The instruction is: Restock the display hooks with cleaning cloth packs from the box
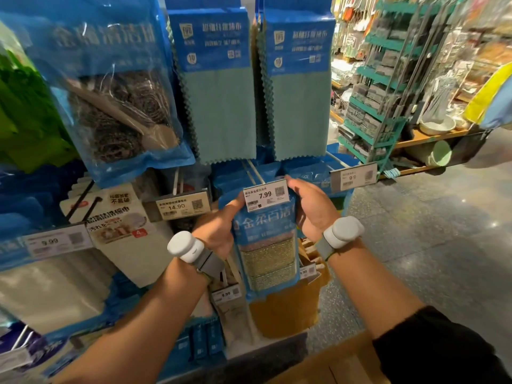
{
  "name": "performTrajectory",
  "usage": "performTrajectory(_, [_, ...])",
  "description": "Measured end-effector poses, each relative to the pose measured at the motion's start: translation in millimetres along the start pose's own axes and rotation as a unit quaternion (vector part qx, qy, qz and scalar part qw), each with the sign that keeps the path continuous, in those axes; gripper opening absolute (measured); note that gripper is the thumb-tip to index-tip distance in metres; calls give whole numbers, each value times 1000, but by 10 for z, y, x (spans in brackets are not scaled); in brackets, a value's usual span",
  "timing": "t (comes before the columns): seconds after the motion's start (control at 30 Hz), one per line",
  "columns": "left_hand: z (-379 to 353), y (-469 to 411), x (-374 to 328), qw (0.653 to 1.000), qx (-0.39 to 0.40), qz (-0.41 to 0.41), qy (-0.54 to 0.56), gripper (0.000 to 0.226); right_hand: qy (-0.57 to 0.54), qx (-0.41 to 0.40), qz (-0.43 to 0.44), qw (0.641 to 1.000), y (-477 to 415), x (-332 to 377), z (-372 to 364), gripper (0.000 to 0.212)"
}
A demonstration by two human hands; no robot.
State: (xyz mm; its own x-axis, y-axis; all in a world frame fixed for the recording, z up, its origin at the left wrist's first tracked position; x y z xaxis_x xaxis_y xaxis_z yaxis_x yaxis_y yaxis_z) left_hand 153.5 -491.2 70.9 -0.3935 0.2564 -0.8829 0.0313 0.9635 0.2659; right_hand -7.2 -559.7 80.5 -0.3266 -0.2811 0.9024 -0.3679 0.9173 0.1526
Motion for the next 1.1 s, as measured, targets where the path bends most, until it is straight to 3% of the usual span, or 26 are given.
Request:
performTrajectory(0.07, [34, -24, -11, 999, -37, 8, 13, 32, 12, -16, -8, 1000, -67, -14, 6, 29])
performTrajectory(0.3, [296, -121, 74, 993, -117, 7, 33, 53, 17, -49, -68, 996, -179, -275, 67, 29])
performTrajectory(0.37, [364, -134, 25, 987, -132, -10, -91, 67, 11, -57, -61, 996, -250, -227, 73, 30])
performTrajectory(0.47, [421, -154, -14, 948, -135, -54, -283, 67, 10, -98, -68, 993, -381, -156, 69, 20])
performTrajectory(0.63, [732, -666, 96, 913, -133, -79, -379, 95, 99, -108, -67, 987, -510, -111, 82, 48])
performTrajectory(0.8, [890, -1031, -16, 904, -137, -127, -385, 86, 160, -74, -42, 983, -388, -188, 82, 9])
performTrajectory(0.9, [994, -1057, 44, 902, -142, -108, -394, 82, 162, -65, -54, 983, -271, -358, 177, 15])
performTrajectory(1.0, [854, -665, 28, 894, -158, -77, -412, 56, 117, -91, -100, 984, -14, -628, 329, 13])
performTrajectory(1.1, [913, -348, 178, 909, -164, -47, -380, 31, 101, -23, -136, 985, 264, -987, 407, 37])
Point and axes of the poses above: each hand's wrist, its own y-axis away from the middle knuckle, its own z-axis out of the back of the hand, x = y × z, the point moved 8 cm from there along -y, towards the middle knuckle, and after that the axes turned 7 degrees about x, right-handed, at the moved point
